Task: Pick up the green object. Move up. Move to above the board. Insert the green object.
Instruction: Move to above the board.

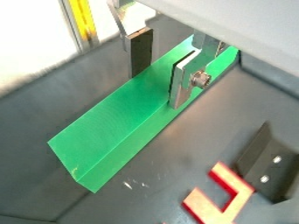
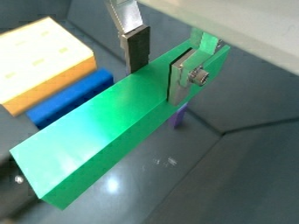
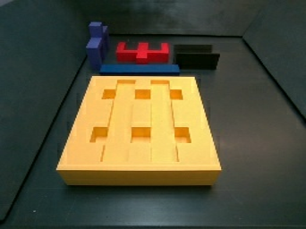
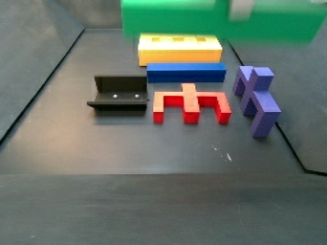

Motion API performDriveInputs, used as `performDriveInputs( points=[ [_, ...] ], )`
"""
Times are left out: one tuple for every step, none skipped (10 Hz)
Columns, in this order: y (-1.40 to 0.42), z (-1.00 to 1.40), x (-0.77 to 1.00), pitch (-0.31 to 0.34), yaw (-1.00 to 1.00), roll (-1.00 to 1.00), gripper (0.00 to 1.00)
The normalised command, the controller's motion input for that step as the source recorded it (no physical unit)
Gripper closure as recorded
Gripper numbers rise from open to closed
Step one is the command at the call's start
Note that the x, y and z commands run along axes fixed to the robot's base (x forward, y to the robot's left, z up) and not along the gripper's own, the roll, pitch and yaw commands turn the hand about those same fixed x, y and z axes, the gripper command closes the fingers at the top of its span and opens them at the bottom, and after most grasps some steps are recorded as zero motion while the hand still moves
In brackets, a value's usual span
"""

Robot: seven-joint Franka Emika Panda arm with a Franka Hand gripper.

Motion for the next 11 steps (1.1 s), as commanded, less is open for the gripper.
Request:
performDriveInputs(
  points=[
    [0.01, 0.35, 0.04, 0.073, 0.00, 0.01, 1.00],
    [0.01, 0.22, 0.05, 0.073, 0.00, 0.01, 1.00],
    [-1.40, 0.15, 0.10, 0.027, 1.00, 0.01, 1.00],
    [-1.40, 0.13, 0.09, 0.025, 1.00, 0.01, 1.00],
    [-1.40, 0.13, 0.08, 0.019, 1.00, 0.02, 1.00],
    [-1.40, 0.13, 0.08, 0.018, 1.00, 0.01, 1.00],
    [-1.40, 0.14, 0.09, 0.021, 1.00, 0.01, 1.00],
    [-1.40, 0.14, 0.09, 0.023, 1.00, 0.02, 1.00],
    [-1.40, 0.15, 0.08, 0.023, 1.00, 0.01, 1.00],
    [-1.40, 0.15, 0.08, 0.028, 1.00, 0.02, 1.00],
    [-1.40, 0.16, 0.09, 0.033, 1.00, 0.02, 1.00]
  ],
)
